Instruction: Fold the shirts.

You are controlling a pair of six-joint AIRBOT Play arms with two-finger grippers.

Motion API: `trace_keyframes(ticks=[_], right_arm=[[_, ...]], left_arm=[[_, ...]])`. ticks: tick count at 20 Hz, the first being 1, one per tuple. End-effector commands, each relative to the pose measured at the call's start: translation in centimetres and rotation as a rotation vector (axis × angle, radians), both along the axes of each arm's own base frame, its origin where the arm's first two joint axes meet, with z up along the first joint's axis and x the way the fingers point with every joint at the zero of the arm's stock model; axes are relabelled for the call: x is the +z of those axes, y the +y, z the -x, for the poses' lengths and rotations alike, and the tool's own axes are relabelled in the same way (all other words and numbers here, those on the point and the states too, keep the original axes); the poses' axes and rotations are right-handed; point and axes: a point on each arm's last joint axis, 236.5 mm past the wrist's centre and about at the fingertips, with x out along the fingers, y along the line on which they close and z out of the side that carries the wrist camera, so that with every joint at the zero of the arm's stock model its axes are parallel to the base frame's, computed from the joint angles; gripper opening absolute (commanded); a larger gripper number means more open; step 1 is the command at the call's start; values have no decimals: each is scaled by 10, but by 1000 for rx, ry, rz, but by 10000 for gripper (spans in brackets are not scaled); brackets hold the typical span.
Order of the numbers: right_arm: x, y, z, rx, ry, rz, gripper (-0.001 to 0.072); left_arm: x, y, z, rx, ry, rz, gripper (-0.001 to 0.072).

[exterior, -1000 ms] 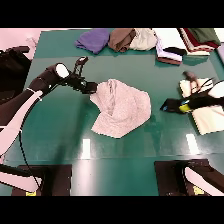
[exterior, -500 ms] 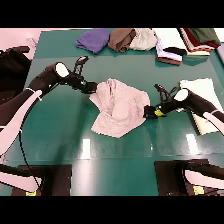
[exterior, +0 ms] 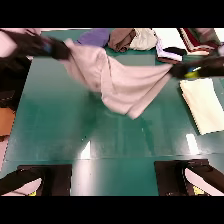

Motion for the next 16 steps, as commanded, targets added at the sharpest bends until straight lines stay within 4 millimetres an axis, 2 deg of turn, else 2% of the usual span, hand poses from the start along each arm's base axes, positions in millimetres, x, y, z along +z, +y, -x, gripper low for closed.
trace_keyframes(ticks=[1,3,5,7,9,10,12,14,16], right_arm=[[138,-31,57,-57,-290,59,14],[188,-40,92,-92,-423,71,15],[222,-49,120,-133,-512,90,14],[238,-61,137,-182,-535,119,14],[241,-72,138,-221,-505,139,14],[238,-76,133,-228,-473,144,14],[220,-77,116,-204,-377,136,14],[187,-70,84,-143,-250,77,14],[131,-74,49,-132,-82,24,14]], left_arm=[[154,44,88,33,-360,63,21],[207,64,145,37,-499,116,21],[237,80,190,40,-597,152,21],[253,89,218,42,-649,182,21],[253,88,225,30,-646,191,20],[245,86,220,27,-619,181,21],[209,76,193,21,-496,131,21],[139,60,148,10,-273,42,21],[50,44,106,0,-26,-49,21]])
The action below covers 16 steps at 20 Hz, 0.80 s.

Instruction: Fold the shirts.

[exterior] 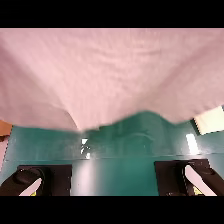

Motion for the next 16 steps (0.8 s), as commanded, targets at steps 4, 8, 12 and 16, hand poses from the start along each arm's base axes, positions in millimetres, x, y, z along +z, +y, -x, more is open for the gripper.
trace_keyframes(ticks=[4,8,12,16], right_arm=[[-204,-7,-75,42,567,-163,14],[-302,4,-121,44,680,-176,15],[-314,16,-163,63,628,-162,377],[-277,22,-161,125,607,-135,445]], left_arm=[[-282,-37,-106,1,646,-227,22],[-393,-46,-167,42,721,-258,21],[-412,-4,-193,196,804,-123,347],[-385,54,-170,279,934,-77,434]])
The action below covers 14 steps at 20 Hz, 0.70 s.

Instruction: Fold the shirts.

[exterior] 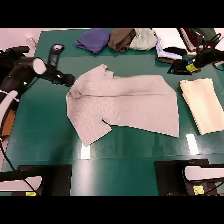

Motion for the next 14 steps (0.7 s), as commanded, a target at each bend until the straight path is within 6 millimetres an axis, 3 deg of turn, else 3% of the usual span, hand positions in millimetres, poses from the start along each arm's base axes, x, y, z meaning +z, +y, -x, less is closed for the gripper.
trace_keyframes(ticks=[1,4,5,8,11,14], right_arm=[[18,10,13,79,10,9,444],[28,19,55,109,12,15,444],[28,23,67,112,9,14,444],[27,44,99,137,-4,-20,444],[30,68,118,163,-27,-82,444],[33,79,128,181,-59,-86,444]], left_arm=[[7,49,28,104,130,23,434],[-9,73,76,171,212,50,435],[-21,72,90,186,235,77,435],[-65,41,129,186,326,213,436],[-96,27,136,244,323,306,436],[-102,18,130,278,291,361,434]])
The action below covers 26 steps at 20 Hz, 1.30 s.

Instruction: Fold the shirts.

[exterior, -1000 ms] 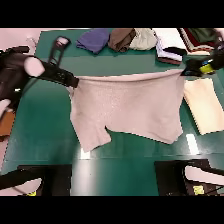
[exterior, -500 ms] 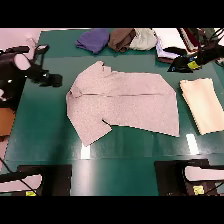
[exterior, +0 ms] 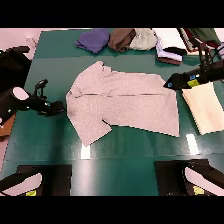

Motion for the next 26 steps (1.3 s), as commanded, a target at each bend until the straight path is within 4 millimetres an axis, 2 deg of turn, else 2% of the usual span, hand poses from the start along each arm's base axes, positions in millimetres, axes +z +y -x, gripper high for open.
trace_keyframes(ticks=[1,4,6,7,8,9,10,12,13,15,17,19,20,21,23,26], right_arm=[[4,16,15,21,-32,-27,444],[7,17,17,10,-28,-34,444],[12,15,19,4,-43,-32,444],[15,11,21,-6,-48,-32,444],[16,4,25,-17,-38,-26,444],[12,-8,32,-35,-5,-8,444],[3,-27,41,-66,41,26,444],[-32,-74,72,-174,178,100,444],[-55,-96,93,-241,264,120,447],[-101,-123,133,-379,415,88,453],[-138,-132,164,-494,519,26,453],[-166,-131,181,-549,573,-6,461],[-175,-128,185,-558,581,-10,511],[-184,-125,186,-567,582,-19,572],[-191,-114,176,-595,549,-87,574],[-192,-107,154,-642,470,-161,570]], left_arm=[[-15,-17,-1,38,-26,62,434],[-31,-40,2,-21,-4,53,434],[-35,-47,0,-9,0,70,432],[-32,-50,-2,6,-5,91,391],[-28,-52,-7,14,-15,103,141],[-21,-54,-11,6,-27,107,20],[-10,-56,-17,-12,-48,111,21],[18,-59,-28,-58,-122,112,21],[31,-60,-33,-74,-159,110,21],[50,-60,-40,-94,-219,105,21],[53,-62,-38,-114,-224,107,21],[51,-63,-33,-124,-207,109,21],[50,-64,-32,-128,-201,110,21],[50,-64,-31,-130,-198,111,21],[50,-64,-30,-131,-196,112,21],[50,-64,-30,-132,-196,112,21]])
